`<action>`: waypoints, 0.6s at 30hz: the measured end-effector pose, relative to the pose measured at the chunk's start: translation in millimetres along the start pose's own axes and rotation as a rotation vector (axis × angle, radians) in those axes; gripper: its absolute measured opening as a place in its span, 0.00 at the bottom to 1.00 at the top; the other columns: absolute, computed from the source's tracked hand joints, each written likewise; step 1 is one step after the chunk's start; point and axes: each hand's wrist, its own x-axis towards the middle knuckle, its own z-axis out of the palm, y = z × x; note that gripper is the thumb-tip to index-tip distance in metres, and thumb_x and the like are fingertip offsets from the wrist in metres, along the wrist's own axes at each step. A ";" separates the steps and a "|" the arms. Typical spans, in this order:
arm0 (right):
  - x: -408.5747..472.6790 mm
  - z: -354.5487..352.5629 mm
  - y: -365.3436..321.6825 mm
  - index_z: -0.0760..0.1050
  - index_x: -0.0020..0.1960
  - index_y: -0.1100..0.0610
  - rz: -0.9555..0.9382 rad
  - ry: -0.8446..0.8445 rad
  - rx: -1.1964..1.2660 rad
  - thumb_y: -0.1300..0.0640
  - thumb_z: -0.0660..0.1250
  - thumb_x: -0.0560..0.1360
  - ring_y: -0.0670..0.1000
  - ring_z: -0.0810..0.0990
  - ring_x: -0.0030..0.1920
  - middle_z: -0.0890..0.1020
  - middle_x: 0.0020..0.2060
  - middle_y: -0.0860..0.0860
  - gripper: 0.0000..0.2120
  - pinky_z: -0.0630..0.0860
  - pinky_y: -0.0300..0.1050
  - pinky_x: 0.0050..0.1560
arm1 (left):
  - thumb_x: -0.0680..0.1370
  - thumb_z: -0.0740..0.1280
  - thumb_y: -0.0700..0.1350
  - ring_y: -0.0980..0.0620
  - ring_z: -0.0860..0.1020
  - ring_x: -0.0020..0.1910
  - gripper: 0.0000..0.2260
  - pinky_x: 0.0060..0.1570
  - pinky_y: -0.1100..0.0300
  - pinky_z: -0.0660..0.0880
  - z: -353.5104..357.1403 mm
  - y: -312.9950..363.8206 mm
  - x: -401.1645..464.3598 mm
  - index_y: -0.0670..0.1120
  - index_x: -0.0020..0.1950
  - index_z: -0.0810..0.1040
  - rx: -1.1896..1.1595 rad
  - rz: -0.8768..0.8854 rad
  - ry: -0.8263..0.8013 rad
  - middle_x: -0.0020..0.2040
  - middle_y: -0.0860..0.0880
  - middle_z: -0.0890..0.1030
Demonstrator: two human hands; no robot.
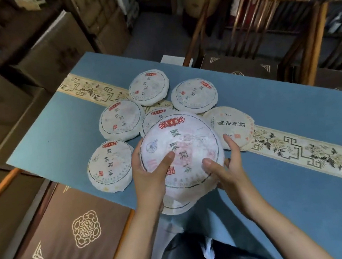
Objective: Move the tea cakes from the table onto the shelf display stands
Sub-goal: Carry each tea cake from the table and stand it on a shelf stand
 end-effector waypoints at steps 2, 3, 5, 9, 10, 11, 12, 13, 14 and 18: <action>-1.8 21.0 -2.5 0.56 0.70 0.41 -0.059 -0.013 0.070 0.62 0.78 0.66 0.44 0.79 0.61 0.74 0.64 0.46 0.44 0.81 0.44 0.56 | 0.69 0.79 0.41 0.57 0.79 0.60 0.31 0.51 0.58 0.81 -6.9 8.9 -2.3 0.58 0.68 0.72 -0.017 0.028 0.037 0.63 0.55 0.80; -2.0 28.7 -2.8 0.56 0.70 0.42 -0.083 -0.020 0.089 0.66 0.77 0.68 0.40 0.78 0.59 0.73 0.62 0.43 0.42 0.81 0.40 0.54 | 0.69 0.79 0.41 0.54 0.78 0.63 0.33 0.56 0.52 0.80 -8.5 11.6 -3.8 0.57 0.70 0.71 -0.035 0.034 0.049 0.65 0.54 0.79; -4.1 42.7 -0.4 0.56 0.70 0.44 -0.113 -0.019 0.089 0.70 0.70 0.72 0.37 0.76 0.59 0.71 0.62 0.40 0.38 0.79 0.34 0.53 | 0.70 0.78 0.41 0.51 0.77 0.65 0.34 0.62 0.44 0.77 -14.9 16.7 -10.7 0.55 0.72 0.69 -0.068 0.049 0.058 0.67 0.52 0.78; -6.7 53.8 4.3 0.55 0.68 0.39 -0.195 0.012 0.010 0.64 0.74 0.70 0.38 0.72 0.64 0.70 0.64 0.37 0.40 0.77 0.34 0.58 | 0.70 0.78 0.43 0.56 0.78 0.62 0.32 0.60 0.48 0.78 -23.6 29.9 -21.1 0.56 0.70 0.70 -0.010 0.128 0.047 0.65 0.55 0.79; -7.9 53.8 5.0 0.56 0.69 0.38 -0.206 0.019 0.019 0.61 0.75 0.69 0.39 0.73 0.64 0.71 0.65 0.38 0.39 0.78 0.36 0.58 | 0.69 0.78 0.43 0.58 0.78 0.61 0.32 0.60 0.51 0.79 -25.2 34.5 -21.6 0.55 0.70 0.71 0.023 0.153 0.043 0.64 0.56 0.79; -9.3 53.2 4.8 0.59 0.70 0.39 -0.215 0.027 0.037 0.57 0.74 0.68 0.41 0.75 0.64 0.73 0.66 0.41 0.38 0.79 0.39 0.59 | 0.68 0.79 0.44 0.60 0.78 0.60 0.31 0.59 0.53 0.79 -26.6 39.4 -21.7 0.55 0.69 0.72 0.045 0.173 0.037 0.63 0.57 0.79; -10.6 52.6 3.9 0.62 0.71 0.42 -0.221 0.035 0.060 0.55 0.74 0.69 0.44 0.77 0.65 0.76 0.66 0.44 0.36 0.79 0.44 0.61 | 0.67 0.79 0.45 0.61 0.78 0.59 0.31 0.58 0.55 0.79 -28.0 44.5 -22.0 0.56 0.67 0.73 0.051 0.187 0.025 0.61 0.59 0.80; -12.1 51.5 2.1 0.65 0.71 0.44 -0.219 0.039 0.093 0.53 0.73 0.70 0.47 0.78 0.64 0.78 0.65 0.45 0.32 0.79 0.48 0.62 | 0.65 0.79 0.47 0.63 0.79 0.58 0.30 0.56 0.59 0.80 -29.1 49.5 -23.5 0.58 0.65 0.74 0.052 0.196 0.005 0.59 0.62 0.80; -13.1 50.0 -0.1 0.68 0.70 0.45 -0.206 0.036 0.136 0.52 0.72 0.72 0.49 0.79 0.64 0.80 0.64 0.46 0.28 0.78 0.52 0.62 | 0.64 0.78 0.49 0.66 0.79 0.55 0.30 0.52 0.65 0.80 -30.0 53.7 -26.0 0.60 0.63 0.74 0.063 0.209 -0.019 0.56 0.66 0.80; -18.3 43.7 -10.3 0.73 0.69 0.50 -0.175 -0.061 0.242 0.54 0.69 0.78 0.53 0.80 0.64 0.82 0.63 0.51 0.20 0.77 0.54 0.63 | 0.62 0.82 0.51 0.66 0.79 0.55 0.33 0.52 0.66 0.80 -34.4 59.8 -43.6 0.59 0.64 0.74 0.100 0.241 -0.046 0.56 0.66 0.80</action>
